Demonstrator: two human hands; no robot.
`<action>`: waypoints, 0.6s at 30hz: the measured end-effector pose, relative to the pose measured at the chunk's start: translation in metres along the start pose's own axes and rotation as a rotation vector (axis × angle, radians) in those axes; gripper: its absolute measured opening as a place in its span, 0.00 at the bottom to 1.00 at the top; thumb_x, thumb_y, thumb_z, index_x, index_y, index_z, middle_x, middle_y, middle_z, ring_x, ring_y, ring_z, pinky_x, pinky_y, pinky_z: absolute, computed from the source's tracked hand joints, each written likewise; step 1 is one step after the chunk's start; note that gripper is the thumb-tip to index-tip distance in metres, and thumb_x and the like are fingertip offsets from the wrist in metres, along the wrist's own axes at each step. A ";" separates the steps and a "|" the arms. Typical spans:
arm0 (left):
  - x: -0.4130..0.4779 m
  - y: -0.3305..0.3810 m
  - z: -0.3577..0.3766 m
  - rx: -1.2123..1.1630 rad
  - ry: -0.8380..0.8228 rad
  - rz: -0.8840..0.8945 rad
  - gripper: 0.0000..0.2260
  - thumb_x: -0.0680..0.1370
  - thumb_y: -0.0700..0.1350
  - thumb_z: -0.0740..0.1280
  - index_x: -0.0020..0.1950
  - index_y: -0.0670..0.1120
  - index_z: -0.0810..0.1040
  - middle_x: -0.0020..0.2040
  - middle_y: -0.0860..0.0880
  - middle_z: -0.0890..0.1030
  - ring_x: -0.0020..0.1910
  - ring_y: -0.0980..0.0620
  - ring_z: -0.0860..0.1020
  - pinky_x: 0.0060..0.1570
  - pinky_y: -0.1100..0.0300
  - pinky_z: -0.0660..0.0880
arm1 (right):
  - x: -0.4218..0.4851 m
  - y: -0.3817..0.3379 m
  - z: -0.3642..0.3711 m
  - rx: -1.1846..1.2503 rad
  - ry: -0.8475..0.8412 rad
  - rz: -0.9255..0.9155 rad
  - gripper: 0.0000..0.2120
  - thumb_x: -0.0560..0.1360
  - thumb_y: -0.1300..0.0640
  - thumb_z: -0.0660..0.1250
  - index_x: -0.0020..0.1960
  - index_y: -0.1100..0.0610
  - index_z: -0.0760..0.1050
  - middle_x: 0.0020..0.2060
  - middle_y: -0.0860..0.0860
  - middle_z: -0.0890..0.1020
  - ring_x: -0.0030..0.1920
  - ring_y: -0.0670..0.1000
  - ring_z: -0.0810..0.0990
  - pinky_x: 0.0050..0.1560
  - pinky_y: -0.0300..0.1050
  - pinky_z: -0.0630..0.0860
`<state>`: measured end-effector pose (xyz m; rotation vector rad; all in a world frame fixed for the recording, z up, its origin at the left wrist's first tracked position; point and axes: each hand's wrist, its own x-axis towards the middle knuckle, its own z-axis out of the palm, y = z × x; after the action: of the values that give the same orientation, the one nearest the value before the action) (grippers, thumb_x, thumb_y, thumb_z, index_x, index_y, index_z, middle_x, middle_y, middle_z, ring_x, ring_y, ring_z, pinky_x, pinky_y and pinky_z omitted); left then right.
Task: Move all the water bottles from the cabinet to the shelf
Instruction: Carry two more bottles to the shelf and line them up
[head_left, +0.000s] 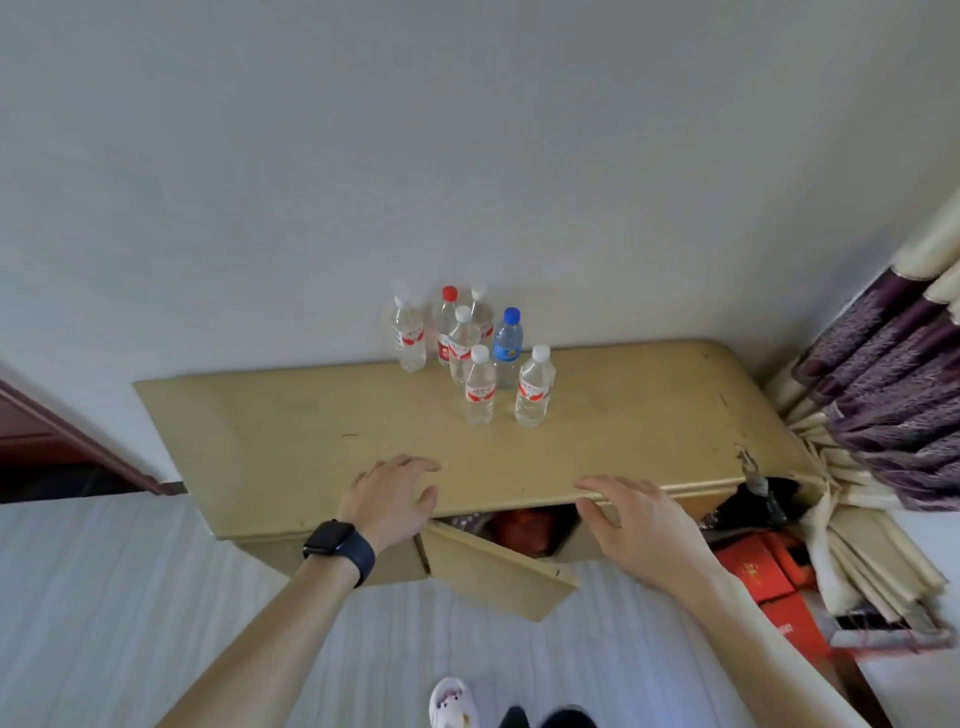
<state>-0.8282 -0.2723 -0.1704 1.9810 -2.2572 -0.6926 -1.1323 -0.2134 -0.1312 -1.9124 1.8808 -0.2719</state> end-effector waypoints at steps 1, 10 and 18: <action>0.009 -0.004 0.002 -0.020 -0.011 -0.009 0.17 0.79 0.55 0.60 0.68 0.60 0.72 0.67 0.57 0.74 0.64 0.50 0.73 0.61 0.53 0.70 | 0.011 0.001 0.003 0.028 -0.015 0.020 0.15 0.80 0.42 0.58 0.65 0.39 0.74 0.63 0.37 0.77 0.64 0.47 0.72 0.59 0.47 0.73; 0.092 -0.032 0.023 -0.142 -0.099 -0.157 0.16 0.79 0.55 0.60 0.68 0.61 0.72 0.68 0.57 0.73 0.63 0.52 0.74 0.58 0.53 0.74 | 0.130 0.022 0.028 0.115 -0.147 0.054 0.17 0.80 0.45 0.60 0.68 0.44 0.74 0.64 0.42 0.78 0.64 0.50 0.75 0.64 0.48 0.71; 0.193 -0.002 0.010 -0.356 -0.069 -0.270 0.25 0.77 0.53 0.67 0.73 0.56 0.65 0.68 0.51 0.73 0.64 0.48 0.74 0.60 0.52 0.74 | 0.251 0.037 0.029 0.215 -0.136 0.155 0.30 0.77 0.45 0.65 0.75 0.52 0.62 0.72 0.52 0.69 0.70 0.54 0.69 0.66 0.46 0.66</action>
<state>-0.8631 -0.4539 -0.2272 2.1178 -1.7539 -1.1145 -1.1392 -0.4545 -0.2146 -1.5955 1.8180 -0.2752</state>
